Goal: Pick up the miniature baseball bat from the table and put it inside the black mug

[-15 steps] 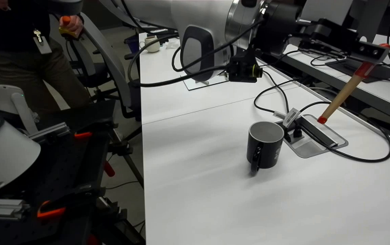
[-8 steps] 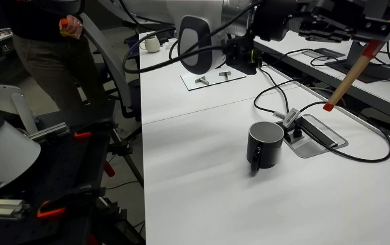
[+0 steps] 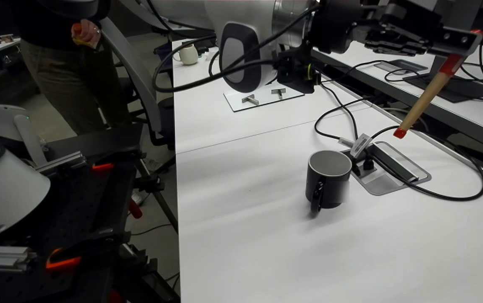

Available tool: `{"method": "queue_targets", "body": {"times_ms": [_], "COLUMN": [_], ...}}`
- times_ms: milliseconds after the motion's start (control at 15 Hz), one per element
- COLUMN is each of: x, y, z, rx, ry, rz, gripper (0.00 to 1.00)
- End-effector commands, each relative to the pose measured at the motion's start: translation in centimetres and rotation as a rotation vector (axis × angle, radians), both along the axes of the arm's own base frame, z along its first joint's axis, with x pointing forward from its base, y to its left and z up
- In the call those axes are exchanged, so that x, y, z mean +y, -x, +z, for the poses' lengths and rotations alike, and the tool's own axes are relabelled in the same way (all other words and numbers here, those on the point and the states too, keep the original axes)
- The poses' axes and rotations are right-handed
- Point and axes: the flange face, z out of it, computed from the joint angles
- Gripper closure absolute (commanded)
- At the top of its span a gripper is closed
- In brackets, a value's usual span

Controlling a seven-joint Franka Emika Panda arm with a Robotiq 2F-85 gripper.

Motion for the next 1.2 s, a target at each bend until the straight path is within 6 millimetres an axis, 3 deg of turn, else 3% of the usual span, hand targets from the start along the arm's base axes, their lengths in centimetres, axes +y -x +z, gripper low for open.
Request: {"method": "queue_targets", "body": {"times_ms": [0, 67, 400, 733, 1133], "x": [0.3, 0.6, 3.5, 6.6, 10.7], "y": [-0.1, 0.1, 1.2, 1.9, 3.1], "z": [0.1, 1.0, 1.9, -0.1, 0.6], "rx": [-0.021, -0.02, -0.091, -0.168, -0.228], "ry": [0.002, 0.012, -0.039, -0.167, -0.234], "rz": [0.006, 0.01, 0.035, 0.054, 0.116], "gripper": [0.93, 0.93, 0.93, 0.93, 0.93]}}
